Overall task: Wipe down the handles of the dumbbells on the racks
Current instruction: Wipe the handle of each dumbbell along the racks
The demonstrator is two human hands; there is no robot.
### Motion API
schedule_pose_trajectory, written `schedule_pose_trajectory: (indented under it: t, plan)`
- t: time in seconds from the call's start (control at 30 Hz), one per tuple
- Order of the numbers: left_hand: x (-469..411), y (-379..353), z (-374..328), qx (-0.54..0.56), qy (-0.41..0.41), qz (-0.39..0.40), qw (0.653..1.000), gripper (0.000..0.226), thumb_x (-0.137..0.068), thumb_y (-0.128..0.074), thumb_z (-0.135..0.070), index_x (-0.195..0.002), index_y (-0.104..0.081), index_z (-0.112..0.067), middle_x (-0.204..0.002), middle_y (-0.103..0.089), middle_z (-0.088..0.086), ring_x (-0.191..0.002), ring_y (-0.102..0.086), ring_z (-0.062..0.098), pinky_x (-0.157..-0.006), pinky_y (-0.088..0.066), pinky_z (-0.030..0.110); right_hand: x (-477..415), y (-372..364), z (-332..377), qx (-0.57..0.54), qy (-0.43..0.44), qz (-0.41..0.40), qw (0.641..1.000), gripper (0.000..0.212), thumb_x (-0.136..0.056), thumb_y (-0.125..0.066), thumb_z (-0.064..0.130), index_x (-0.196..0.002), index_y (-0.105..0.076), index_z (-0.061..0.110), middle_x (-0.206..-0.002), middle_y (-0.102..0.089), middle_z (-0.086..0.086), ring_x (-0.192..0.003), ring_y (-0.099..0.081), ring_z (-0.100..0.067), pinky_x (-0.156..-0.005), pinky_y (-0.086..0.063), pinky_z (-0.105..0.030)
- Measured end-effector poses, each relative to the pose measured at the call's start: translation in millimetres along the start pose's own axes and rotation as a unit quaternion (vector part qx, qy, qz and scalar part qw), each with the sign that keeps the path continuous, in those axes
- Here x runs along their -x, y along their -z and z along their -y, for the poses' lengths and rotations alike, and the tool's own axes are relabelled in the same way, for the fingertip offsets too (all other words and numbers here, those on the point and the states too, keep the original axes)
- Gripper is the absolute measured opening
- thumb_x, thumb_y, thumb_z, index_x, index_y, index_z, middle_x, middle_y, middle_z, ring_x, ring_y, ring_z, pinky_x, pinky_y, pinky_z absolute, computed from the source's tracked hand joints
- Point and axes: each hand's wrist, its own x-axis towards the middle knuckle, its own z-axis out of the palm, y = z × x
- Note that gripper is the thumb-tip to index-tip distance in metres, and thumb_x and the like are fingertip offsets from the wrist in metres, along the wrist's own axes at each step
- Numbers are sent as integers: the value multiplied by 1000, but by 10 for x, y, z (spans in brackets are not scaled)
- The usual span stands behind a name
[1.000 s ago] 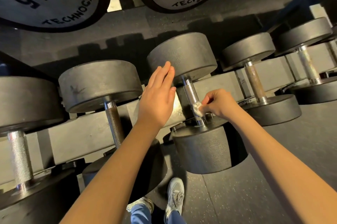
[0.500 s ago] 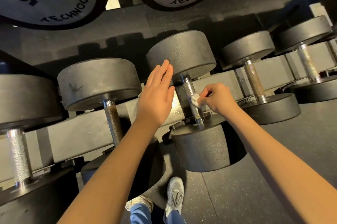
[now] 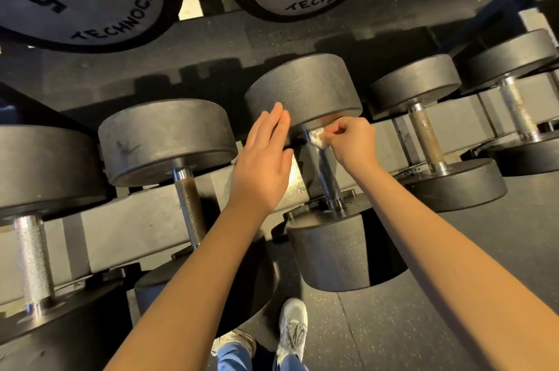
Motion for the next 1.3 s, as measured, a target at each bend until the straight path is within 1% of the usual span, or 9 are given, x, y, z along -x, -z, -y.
schedule_pose_trajectory:
  t: [0.17, 0.33, 0.43, 0.6, 0.77, 0.97, 1.07, 1.13, 1.3]
  plan:
    - [5, -7, -10, 2, 5, -2, 1000, 57, -100, -43, -16, -151, -18, -15, -160, -13, -3, -147, -8, 14, -113, -9, 21, 141, 82, -175, -14, -57, 58, 997, 16, -83, -71, 7, -69, -64, 13, -72, -59, 4, -76, -59, -13, -73, -50, -21]
    - [6, -16, -12, 3, 7, -4, 1000, 57, -101, -42, -16, -151, -16, -16, -160, -11, -4, -147, -6, 12, -112, -6, 18, 322, 293, -227, 132, -86, 197, 968, 12, -78, -74, 5, -70, -66, 8, -75, -61, -1, -72, -56, -12, -58, -41, -14]
    - [3, -24, -4, 6, 4, -9, 1000, 57, -101, -42, -16, -151, -15, -17, -160, -11, -5, -146, -5, 10, -110, -2, 14, 343, 249, -195, 139, -56, 160, 976, 5, -77, -74, 2, -77, -70, 2, -83, -66, -6, -77, -60, -15, -67, -50, -20]
    - [10, -27, 9, 8, -4, -12, 1000, 58, -100, -42, -15, -151, -16, -16, -160, -11, -3, -147, -6, 12, -111, -1, 14, 106, 93, -73, 37, -15, 58, 997, 6, -81, -70, 3, -76, -68, 2, -82, -66, -5, -74, -58, -10, -61, -41, -11]
    - [6, -19, 26, 3, -7, -5, 1000, 58, -100, -42, -16, -152, -16, -16, -160, -11, -3, -147, -5, 13, -109, 0, 12, 139, 130, -105, 51, -20, 80, 995, 15, -81, -72, 5, -69, -64, 8, -75, -61, 1, -72, -57, -10, -66, -45, -17]
    - [53, -45, 13, 1, 12, -29, 1000, 51, -98, -47, -15, -147, -32, -12, -153, -31, 5, -141, -27, 21, -116, -25, 38, 344, 294, -205, 206, -58, 213, 953, 16, -72, -79, 7, -69, -65, 14, -78, -64, -2, -76, -60, -14, -68, -46, -22]
    - [281, -133, -7, 55, -15, -81, 995, 36, -94, -44, -19, -127, -57, -8, -117, -55, 6, -110, -50, 20, -92, -46, 42, 468, 308, -253, 177, -8, 142, 974, 10, -77, -75, 7, -73, -69, 14, -79, -64, 0, -78, -61, -15, -66, -43, -19]
    - [405, -218, -28, 125, 2, -40, 991, 36, -94, -43, -27, -117, -63, -9, -103, -57, 0, -97, -54, 15, -83, -48, 37, 521, 313, -254, 122, 21, 78, 989, 11, -80, -73, 8, -73, -70, 16, -79, -67, 1, -75, -62, -15, -65, -43, -13]
    - [209, -374, -252, 341, 215, 89, 911, 29, -94, -59, -20, -122, -63, -13, -102, -64, -3, -93, -60, 10, -88, -48, 24, 568, 291, -215, 25, 46, 26, 998, 5, -81, -72, 5, -85, -75, 7, -74, -64, 2, -64, -55, -3, -59, -41, -2]
